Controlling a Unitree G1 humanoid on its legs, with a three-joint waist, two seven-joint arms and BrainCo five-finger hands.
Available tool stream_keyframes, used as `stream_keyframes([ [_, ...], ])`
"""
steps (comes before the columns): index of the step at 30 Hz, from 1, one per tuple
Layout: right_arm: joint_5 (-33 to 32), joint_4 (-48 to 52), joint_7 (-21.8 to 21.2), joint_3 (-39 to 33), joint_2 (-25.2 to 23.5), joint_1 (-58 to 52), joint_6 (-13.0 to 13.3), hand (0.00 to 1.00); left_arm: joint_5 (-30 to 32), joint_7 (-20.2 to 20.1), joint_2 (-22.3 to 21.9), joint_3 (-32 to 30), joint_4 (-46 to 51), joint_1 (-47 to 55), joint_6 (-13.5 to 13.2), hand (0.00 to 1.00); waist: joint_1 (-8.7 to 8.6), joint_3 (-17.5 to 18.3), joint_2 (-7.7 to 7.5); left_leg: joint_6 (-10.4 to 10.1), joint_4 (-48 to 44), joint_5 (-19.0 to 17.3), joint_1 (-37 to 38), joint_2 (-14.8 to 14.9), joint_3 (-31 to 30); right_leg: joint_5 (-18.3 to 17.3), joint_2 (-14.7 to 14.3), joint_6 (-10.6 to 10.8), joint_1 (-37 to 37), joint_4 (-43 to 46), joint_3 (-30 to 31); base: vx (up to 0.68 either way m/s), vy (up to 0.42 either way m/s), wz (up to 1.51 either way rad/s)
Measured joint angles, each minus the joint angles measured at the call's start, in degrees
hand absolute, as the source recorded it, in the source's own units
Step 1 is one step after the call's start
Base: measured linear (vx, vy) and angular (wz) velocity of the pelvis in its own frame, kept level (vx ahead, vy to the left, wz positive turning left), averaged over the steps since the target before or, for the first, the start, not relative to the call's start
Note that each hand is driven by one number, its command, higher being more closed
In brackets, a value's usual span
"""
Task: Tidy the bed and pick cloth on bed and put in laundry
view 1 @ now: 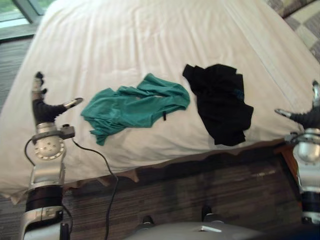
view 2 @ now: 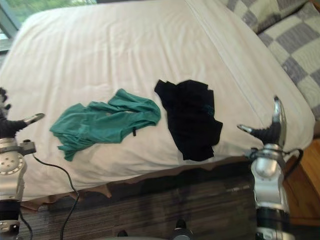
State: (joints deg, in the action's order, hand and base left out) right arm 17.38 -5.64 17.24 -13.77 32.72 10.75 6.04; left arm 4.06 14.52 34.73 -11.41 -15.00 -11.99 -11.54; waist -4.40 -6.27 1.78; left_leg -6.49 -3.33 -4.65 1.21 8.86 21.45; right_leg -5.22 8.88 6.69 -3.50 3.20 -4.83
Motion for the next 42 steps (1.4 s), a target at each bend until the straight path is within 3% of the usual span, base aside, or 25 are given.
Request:
stream_keyframes([
  [2,0.3,0.3,0.0,1.3,-0.2,1.9,0.2,0.00,3.6,-0.4,0.2,1.0,-0.7,-2.6,0.3,0.00,-0.67,-1.7,-0.55,-0.1,-8.4,-1.9,-3.9,0.8,0.2,0.9,1.2,-0.9,-0.2,0.4,1.3,0.06,0.019,-0.16],
  [3,0.4,0.1,0.1,2.0,-0.4,3.0,0.2,0.00,5.0,-0.4,0.4,1.4,-1.3,-4.2,0.3,0.00,-1.02,-3.0,-0.91,-0.5,-8.4,-4.6,-5.8,-0.2,-0.4,1.1,2.2,-0.8,-0.3,0.8,1.8,-0.01,0.057,-0.12],
  [4,0.7,0.1,0.2,2.6,0.6,3.8,0.2,0.00,7.0,-0.4,0.4,2.9,-2.3,-6.3,0.8,0.00,-1.33,-3.0,0.61,0.8,2.1,-0.5,-6.0,-1.9,-1.4,1.4,1.8,-0.4,-1.4,1.0,2.1,-0.02,0.063,-0.33],
  [5,1.0,-0.1,0.3,3.2,0.7,4.5,0.2,0.00,8.5,-0.4,1.1,3.8,-2.3,-7.0,1.3,0.00,-0.86,-3.4,1.35,2.0,6.1,4.4,-5.5,-2.0,-1.2,1.4,1.0,-0.2,-2.2,1.3,2.7,0.01,0.046,-0.38],
  [6,1.0,0.1,0.3,4.0,-0.1,4.7,0.3,0.00,10.0,-0.4,2.2,5.0,-2.4,-7.6,1.9,0.00,-0.74,-3.5,1.28,2.8,7.9,7.0,-5.4,-3.0,-0.5,2.4,1.7,0.7,-3.2,1.3,3.0,0.05,0.055,-0.27],
  [7,1.1,-0.1,0.3,4.1,-0.2,4.8,0.4,0.00,11.5,-0.4,3.2,6.6,-2.7,-8.7,2.5,0.00,-1.13,-3.8,1.72,3.0,8.0,7.1,-6.0,-3.0,0.0,3.5,1.7,1.0,-4.1,1.5,3.0,0.06,0.053,-0.05],
  [9,1.4,-0.3,0.2,4.6,-0.3,5.2,0.3,0.00,13.5,-0.5,3.4,7.9,-4.5,-10.0,3.5,0.00,-1.20,-4.1,2.17,3.0,7.7,7.1,-5.9,-2.2,0.0,3.8,1.0,1.1,-6.9,6.3,3.5,0.09,0.021,-0.20],
  [10,1.6,-0.3,0.3,4.7,-0.4,6.5,0.6,0.00,13.7,-0.7,3.1,8.5,-5.4,-10.0,4.7,0.00,-1.31,-5.8,5.09,3.5,6.7,6.6,-5.7,0.4,0.0,1.1,-2.0,1.0,-11.3,9.9,4.3,0.06,0.001,-0.35],
  [11,2.0,-0.2,0.4,4.9,-0.5,6.8,0.6,0.00,14.2,-1.0,3.1,9.1,-6.2,-10.2,5.1,0.00,-1.39,-5.8,5.21,3.5,6.1,6.6,-5.7,1.0,0.4,1.5,-3.7,0.0,-11.2,3.1,4.4,0.02,0.011,-0.25],
  [12,2.0,0.2,0.4,5.4,-1.2,6.7,0.6,0.00,15.7,-2.0,3.5,9.2,-6.8,-10.3,5.9,0.00,-1.88,-5.7,3.85,3.2,4.9,6.4,-5.8,-0.2,1.1,8.9,-4.0,-0.6,-11.4,-3.8,4.5,0.05,-0.054,0.16],
  [13,2.0,0.7,0.4,5.4,-1.3,6.3,0.6,0.00,16.4,-3.1,2.8,9.0,-6.7,-10.3,6.4,0.00,-3.22,-5.8,2.18,1.7,3.6,4.8,-5.2,-2.1,1.7,13.2,-3.1,-2.3,-12.0,-4.4,2.9,0.13,-0.085,-0.06],
  [14,2.1,0.7,0.5,5.3,-1.5,6.4,0.5,0.00,17.9,-4.8,1.9,9.3,-6.4,-10.3,7.1,0.00,-2.71,-6.1,3.91,0.9,2.0,2.9,-5.8,-1.2,2.4,13.2,-3.7,-2.2,-11.9,-5.7,4.2,0.14,-0.102,-0.14],
  [16,2.1,1.0,0.2,5.3,-2.9,5.5,-0.5,0.00,18.1,-7.7,1.6,9.8,-4.8,-10.6,7.9,0.00,-2.89,-6.5,4.81,0.9,2.0,2.8,-6.1,-0.9,3.2,13.2,-3.8,-2.2,-11.7,-7.3,4.6,0.08,-0.064,-0.29],
  [20,2.1,2.1,-1.8,4.8,-4.7,-0.2,-2.5,0.00,17.9,-13.1,-0.8,11.2,-3.5,-9.9,8.1,0.00,-4.08,-6.9,5.60,0.7,-0.9,2.7,-5.3,-0.6,3.2,13.2,-3.6,-2.2,-9.0,-7.6,4.9,0.06,-0.080,-0.05],
  [23,2.1,5.2,-2.1,4.0,-5.1,-1.7,-2.5,0.00,17.9,-16.5,-0.8,11.9,-3.5,-9.3,8.4,0.00,-4.59,-6.9,6.05,0.6,-0.9,2.0,-5.2,-1.2,3.3,13.2,-3.1,-2.2,-9.4,-7.7,5.5,0.00,-0.018,-0.07],
  [29,2.1,5.2,-3.4,3.5,-7.2,-1.2,-2.7,0.00,18.0,-21.9,-1.8,14.8,1.8,-0.2,10.1,0.00,-3.85,-8.2,7.69,1.8,-0.7,-0.7,-8.8,-2.3,3.4,14.9,-2.3,-1.5,-13.4,-8.6,6.1,-0.09,0.021,0.00],
  [35,2.1,8.4,-5.0,4.4,-11.6,-2.3,-3.3,0.00,18.5,-26.1,-1.8,13.6,9.7,9.6,8.4,0.00,-1.07,-9.5,8.27,2.4,-0.6,-1.8,-10.8,-2.7,6.0,15.9,-2.2,-0.6,-16.0,-8.6,7.9,-0.11,-0.002,-0.11],
  [36,2.2,9.7,-5.1,5.0,-12.2,-2.5,-3.3,0.00,19.9,-26.2,-1.8,13.5,9.7,9.7,8.2,1.00,-0.81,-9.5,8.25,2.4,-1.0,-2.0,-11.5,-2.6,6.3,15.9,-2.2,-0.6,-16.6,-8.6,7.9,-0.09,-0.039,-0.07],
  [39,2.2,13.5,-5.3,5.4,-13.8,-2.8,-3.1,0.00,23.1,-25.4,-1.9,12.0,8.9,7.2,7.8,1.00,-0.63,-10.1,7.62,2.3,-1.3,-1.9,-14.0,-2.0,6.8,16.3,-2.0,-0.6,-18.8,-8.6,7.5,-0.05,-0.048,0.08],
  [42,2.1,17.9,-4.4,5.4,-14.7,-4.2,-3.0,0.00,26.9,-21.1,-2.2,9.7,7.4,2.6,7.8,1.00,0.70,-10.8,6.55,2.0,-2.8,-1.1,-16.5,-0.6,7.5,17.1,-2.6,-0.9,-20.7,-8.5,7.1,0.00,-0.080,0.07],
])
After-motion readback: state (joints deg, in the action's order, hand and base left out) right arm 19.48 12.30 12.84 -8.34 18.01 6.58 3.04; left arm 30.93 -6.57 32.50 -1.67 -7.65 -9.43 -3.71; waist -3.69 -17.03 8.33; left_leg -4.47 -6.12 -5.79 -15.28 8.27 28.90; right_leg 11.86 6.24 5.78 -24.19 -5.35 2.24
